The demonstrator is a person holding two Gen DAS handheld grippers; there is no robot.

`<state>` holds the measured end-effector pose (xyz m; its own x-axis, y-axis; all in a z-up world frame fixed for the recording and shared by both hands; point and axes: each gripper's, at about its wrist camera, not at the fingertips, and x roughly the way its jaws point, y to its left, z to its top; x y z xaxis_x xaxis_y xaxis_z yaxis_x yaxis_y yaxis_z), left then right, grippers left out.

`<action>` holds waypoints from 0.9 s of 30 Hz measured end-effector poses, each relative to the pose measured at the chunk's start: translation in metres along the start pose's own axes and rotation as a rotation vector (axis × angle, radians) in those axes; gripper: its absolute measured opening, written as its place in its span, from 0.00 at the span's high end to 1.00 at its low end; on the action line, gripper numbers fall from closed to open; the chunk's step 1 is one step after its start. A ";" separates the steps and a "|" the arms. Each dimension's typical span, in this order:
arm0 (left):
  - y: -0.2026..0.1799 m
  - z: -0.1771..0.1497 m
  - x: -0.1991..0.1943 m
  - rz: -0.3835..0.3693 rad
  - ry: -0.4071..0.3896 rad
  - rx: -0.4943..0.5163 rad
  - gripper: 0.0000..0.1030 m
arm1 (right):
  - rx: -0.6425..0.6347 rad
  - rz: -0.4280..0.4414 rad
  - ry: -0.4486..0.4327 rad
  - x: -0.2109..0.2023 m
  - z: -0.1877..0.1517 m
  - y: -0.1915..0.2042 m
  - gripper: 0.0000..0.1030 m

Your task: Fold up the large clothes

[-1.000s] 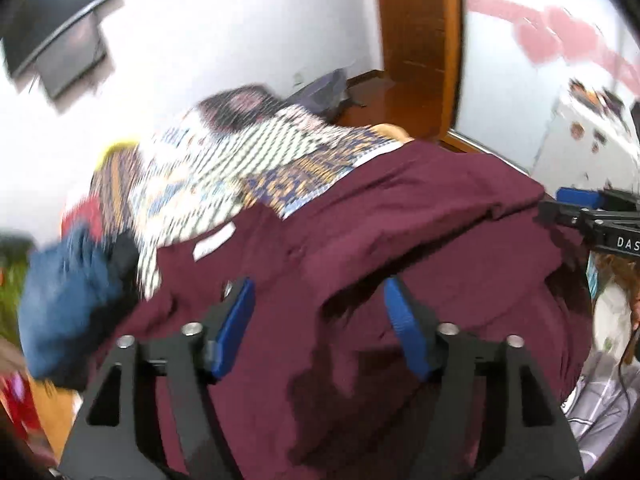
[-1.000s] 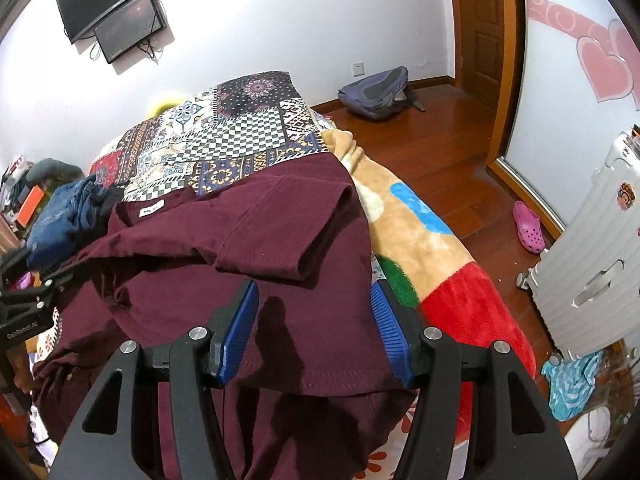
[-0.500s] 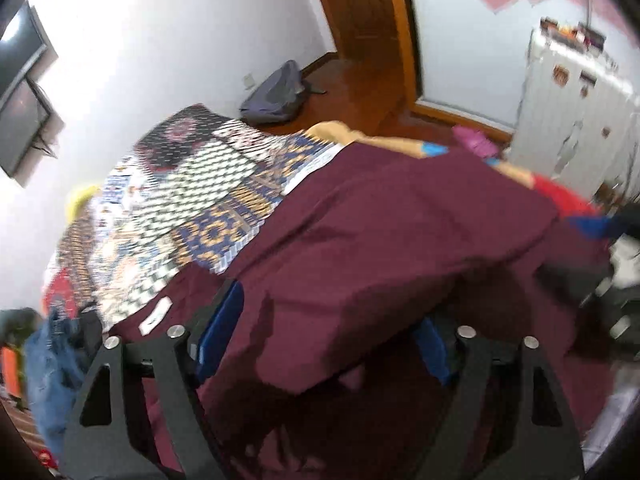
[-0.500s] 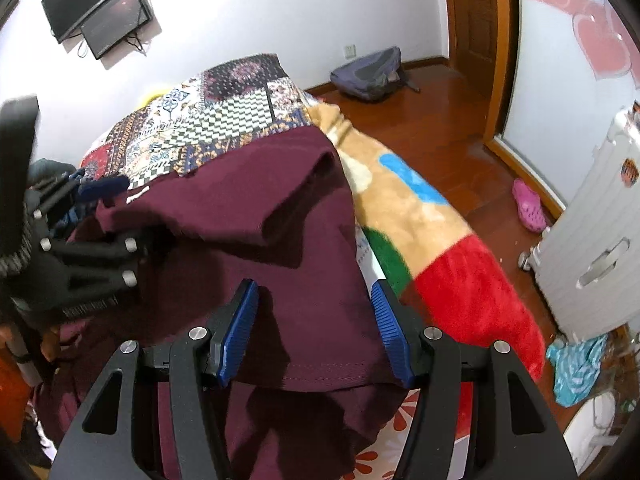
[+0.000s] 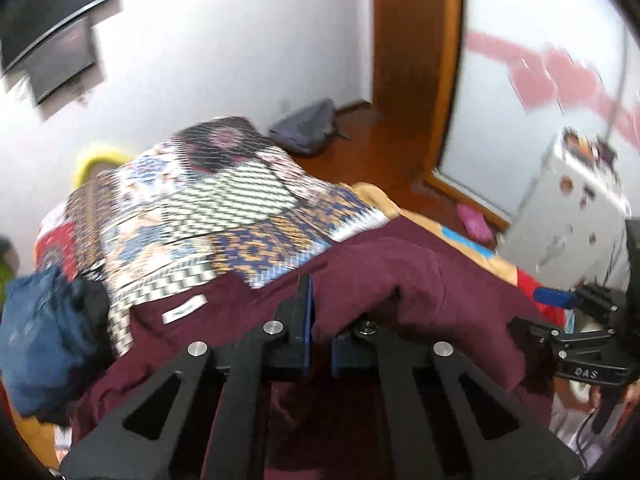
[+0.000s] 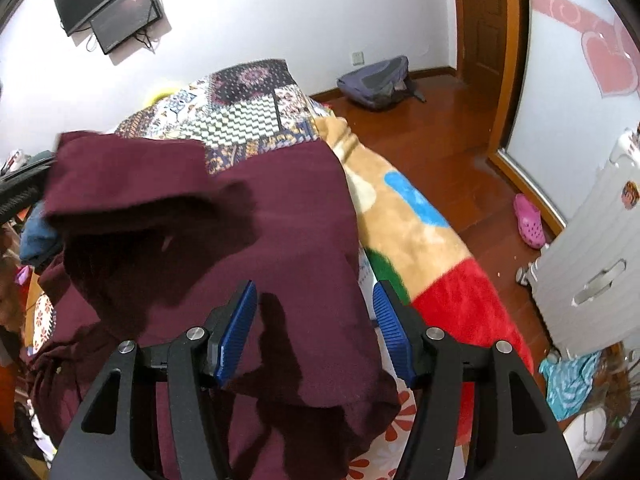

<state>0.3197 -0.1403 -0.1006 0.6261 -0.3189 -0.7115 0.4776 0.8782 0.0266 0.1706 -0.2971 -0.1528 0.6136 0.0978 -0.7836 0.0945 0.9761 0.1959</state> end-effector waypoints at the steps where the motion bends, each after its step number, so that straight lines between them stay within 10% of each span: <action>1: 0.011 -0.001 -0.010 0.005 -0.014 -0.034 0.95 | -0.003 0.004 -0.009 -0.001 0.002 0.002 0.45; 18: 0.151 -0.147 -0.101 0.123 0.005 -0.544 0.95 | -0.173 0.069 0.011 0.021 0.012 0.074 0.45; 27: 0.178 -0.230 -0.066 0.086 0.201 -0.711 0.66 | -0.244 0.052 0.056 0.026 0.004 0.100 0.45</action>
<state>0.2214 0.1187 -0.2110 0.4857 -0.2275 -0.8440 -0.1248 0.9376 -0.3245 0.1994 -0.1979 -0.1509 0.5679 0.1531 -0.8087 -0.1324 0.9867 0.0939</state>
